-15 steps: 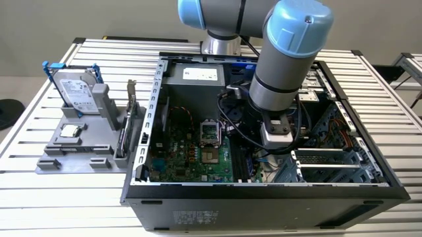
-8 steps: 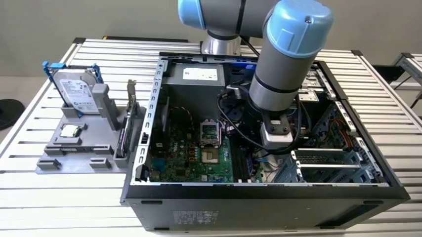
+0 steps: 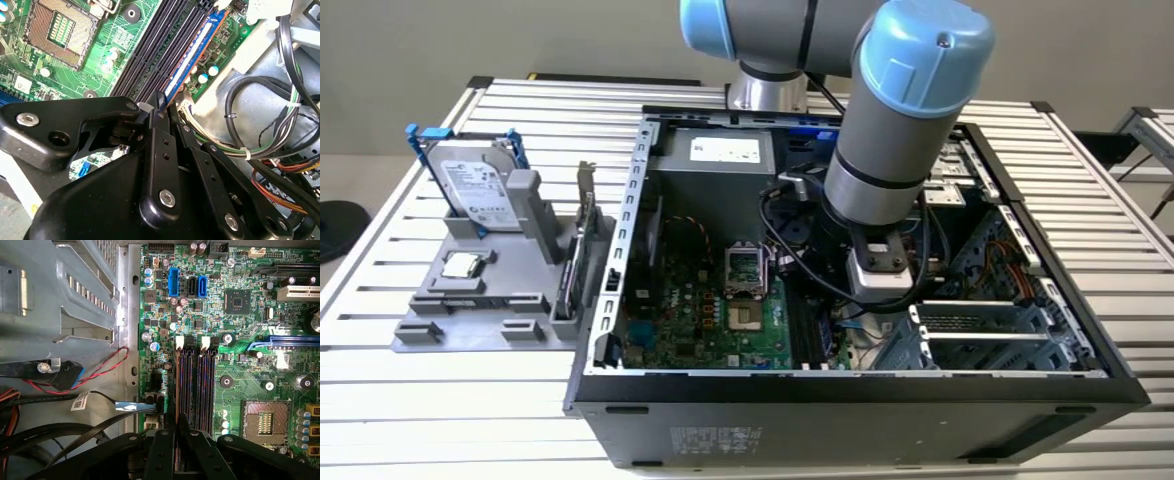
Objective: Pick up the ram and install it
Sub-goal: 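Insert the ram into the slot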
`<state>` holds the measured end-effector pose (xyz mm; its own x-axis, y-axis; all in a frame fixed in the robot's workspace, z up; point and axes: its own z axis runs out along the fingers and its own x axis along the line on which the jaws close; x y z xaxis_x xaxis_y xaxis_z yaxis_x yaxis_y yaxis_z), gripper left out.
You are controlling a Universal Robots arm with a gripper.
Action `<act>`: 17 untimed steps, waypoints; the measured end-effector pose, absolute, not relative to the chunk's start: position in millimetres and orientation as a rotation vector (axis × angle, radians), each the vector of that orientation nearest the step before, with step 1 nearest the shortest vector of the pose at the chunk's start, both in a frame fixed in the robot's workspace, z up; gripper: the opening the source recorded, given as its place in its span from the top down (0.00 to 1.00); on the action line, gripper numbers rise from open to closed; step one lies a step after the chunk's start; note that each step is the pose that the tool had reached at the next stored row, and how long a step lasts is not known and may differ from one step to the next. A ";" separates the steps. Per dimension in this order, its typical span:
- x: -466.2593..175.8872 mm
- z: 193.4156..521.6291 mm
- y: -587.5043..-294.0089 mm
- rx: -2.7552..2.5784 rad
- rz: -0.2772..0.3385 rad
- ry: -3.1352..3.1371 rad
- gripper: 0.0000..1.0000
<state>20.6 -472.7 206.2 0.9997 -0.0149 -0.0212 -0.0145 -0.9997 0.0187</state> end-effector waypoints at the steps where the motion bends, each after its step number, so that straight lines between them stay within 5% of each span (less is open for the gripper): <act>1: 20.6 206.2 -472.7 3.123 -0.033 -0.023 1.00; 17: 18.7 214.5 -472.7 3.121 -0.032 -0.023 1.00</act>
